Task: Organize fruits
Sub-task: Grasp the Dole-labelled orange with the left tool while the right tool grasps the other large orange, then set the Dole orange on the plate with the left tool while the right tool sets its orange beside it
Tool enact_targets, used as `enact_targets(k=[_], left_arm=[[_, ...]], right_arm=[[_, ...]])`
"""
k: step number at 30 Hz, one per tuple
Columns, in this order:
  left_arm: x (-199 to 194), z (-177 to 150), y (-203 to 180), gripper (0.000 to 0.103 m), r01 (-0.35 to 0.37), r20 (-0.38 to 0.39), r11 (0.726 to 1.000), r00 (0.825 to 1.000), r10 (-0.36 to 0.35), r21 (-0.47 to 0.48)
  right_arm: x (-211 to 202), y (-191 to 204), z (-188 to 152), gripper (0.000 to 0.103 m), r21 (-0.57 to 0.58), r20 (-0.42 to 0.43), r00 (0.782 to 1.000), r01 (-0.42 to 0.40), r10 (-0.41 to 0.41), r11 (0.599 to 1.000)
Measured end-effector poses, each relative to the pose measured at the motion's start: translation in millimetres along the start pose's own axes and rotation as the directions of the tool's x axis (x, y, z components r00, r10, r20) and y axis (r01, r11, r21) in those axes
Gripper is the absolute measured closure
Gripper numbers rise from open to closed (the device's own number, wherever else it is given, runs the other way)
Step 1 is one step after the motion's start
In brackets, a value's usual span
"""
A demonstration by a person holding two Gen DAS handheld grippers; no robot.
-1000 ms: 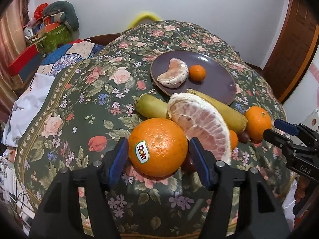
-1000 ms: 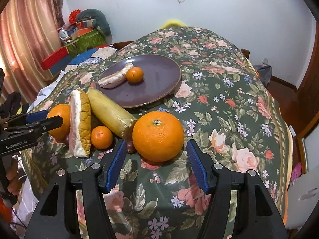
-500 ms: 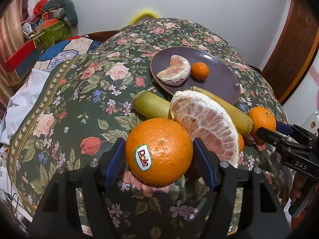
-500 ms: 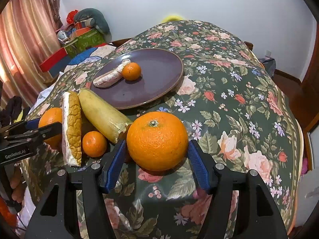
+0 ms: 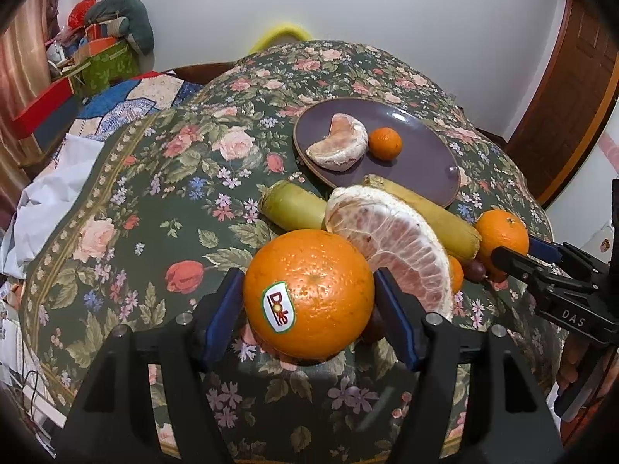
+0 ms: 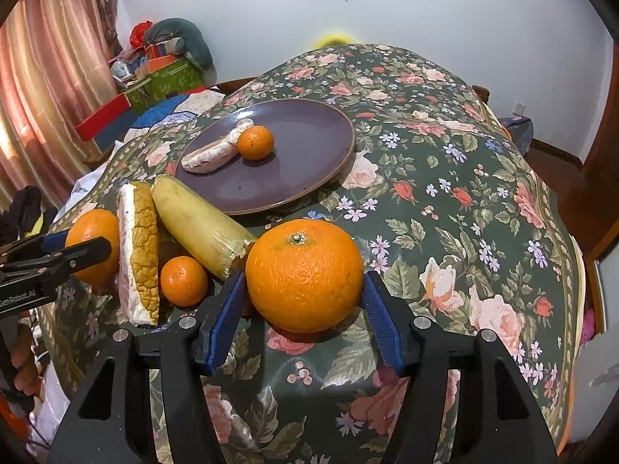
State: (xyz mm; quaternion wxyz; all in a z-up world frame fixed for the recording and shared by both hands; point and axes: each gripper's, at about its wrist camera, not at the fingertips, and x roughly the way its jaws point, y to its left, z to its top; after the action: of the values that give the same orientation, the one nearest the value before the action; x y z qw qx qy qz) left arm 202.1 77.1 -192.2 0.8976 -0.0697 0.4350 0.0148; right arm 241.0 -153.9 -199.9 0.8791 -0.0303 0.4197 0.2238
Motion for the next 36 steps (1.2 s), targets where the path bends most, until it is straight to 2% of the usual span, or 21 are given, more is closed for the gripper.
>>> enact_targets(k=[15,26,31,36], left_arm=[[-29,19,-21,0.036,0.034,0.091,0.999,0.995,-0.036,0.027],[-28,28,-34,0.036,0.051,0.104,0.998,0.993,-0.056,0.047],[-28,33,-37,0.036,0.056,0.115,0.997,0.991,-0.062,0.050],[-29,43,-41,0.036,0.052,0.140,0.997,0.988,-0.059,0.058]], right_arm=[[-7,-7,-1,0.043,0.002,0.001,1.000,0.014,-0.014,1.000],[6,-8,2,0.041,0.015,-0.027,0.999,-0.016,0.017,1.000],[1,-7,2,0.042,0.008,-0.018,1.000,-0.020,0.020,1.000],[-10,-11,12,0.042,0.030,0.035,0.999,-0.023,0.022,0.999]])
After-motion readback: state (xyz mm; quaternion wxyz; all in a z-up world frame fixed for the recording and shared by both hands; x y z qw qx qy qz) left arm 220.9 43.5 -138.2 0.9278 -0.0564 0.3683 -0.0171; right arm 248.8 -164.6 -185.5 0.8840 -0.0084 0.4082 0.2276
